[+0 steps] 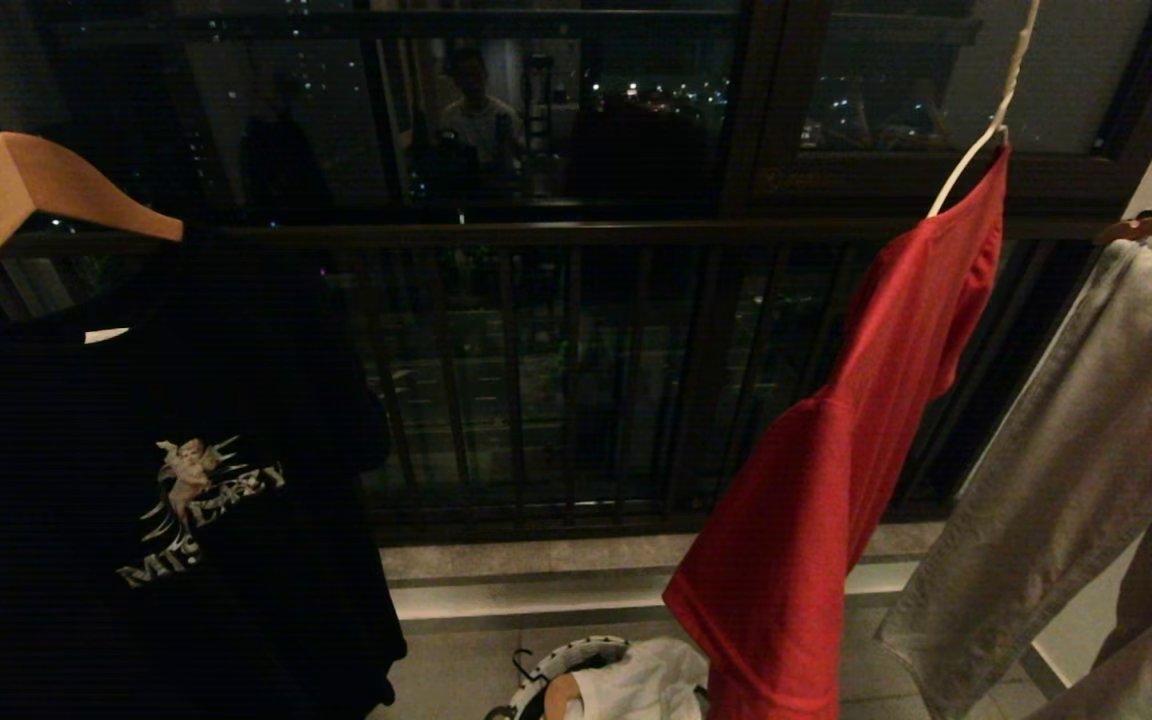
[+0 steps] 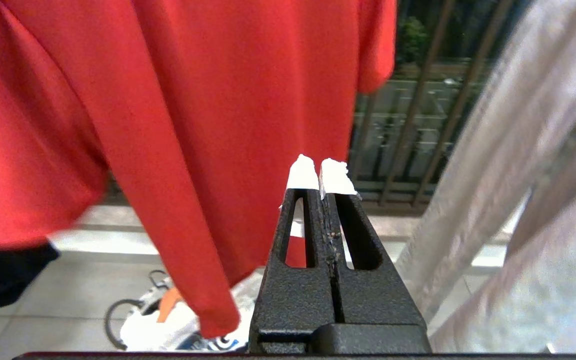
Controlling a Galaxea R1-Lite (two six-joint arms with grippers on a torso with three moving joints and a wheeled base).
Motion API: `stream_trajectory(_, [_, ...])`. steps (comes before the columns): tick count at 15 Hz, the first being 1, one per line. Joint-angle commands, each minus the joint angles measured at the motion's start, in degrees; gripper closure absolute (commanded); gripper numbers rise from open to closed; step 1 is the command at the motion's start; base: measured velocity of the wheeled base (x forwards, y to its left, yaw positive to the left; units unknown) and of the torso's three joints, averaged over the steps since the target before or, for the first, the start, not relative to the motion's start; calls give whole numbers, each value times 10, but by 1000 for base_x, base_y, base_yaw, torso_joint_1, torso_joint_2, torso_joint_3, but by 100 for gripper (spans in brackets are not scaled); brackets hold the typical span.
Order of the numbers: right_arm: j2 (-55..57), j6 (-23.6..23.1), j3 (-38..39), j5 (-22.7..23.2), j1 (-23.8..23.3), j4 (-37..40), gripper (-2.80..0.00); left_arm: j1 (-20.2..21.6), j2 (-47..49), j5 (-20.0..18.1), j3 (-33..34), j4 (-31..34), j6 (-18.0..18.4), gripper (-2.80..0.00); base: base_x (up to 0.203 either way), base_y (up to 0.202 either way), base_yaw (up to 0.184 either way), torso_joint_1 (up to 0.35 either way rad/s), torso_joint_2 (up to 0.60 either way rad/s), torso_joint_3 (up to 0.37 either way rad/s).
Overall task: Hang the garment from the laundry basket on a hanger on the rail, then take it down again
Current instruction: Take the clothes off the clothes rack
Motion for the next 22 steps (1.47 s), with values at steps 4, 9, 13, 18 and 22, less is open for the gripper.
stream_trajectory(4, [118, 0, -102, 15, 0, 1, 0, 0, 1, 0, 1, 0, 0, 0, 0, 0, 0, 0, 0, 0])
stream_trajectory(9, [207, 0, -193, 16, 0, 6, 0, 0, 1, 0, 1, 0, 0, 0, 0, 0, 0, 0, 0, 0])
stream_trajectory(13, [251, 0, -261, 57, 0, 8, 0, 0, 1, 0, 1, 0, 0, 0, 0, 0, 0, 0, 0, 0])
stream_trajectory(18, [310, 0, -340, 121, 9, 9, 0, 0, 1, 0, 1, 0, 0, 0, 0, 0, 0, 0, 0, 0])
stream_trajectory(22, [332, 0, -371, 157, 57, 9, 0, -1, 1, 0, 1, 0, 0, 0, 0, 0, 0, 0, 0, 0])
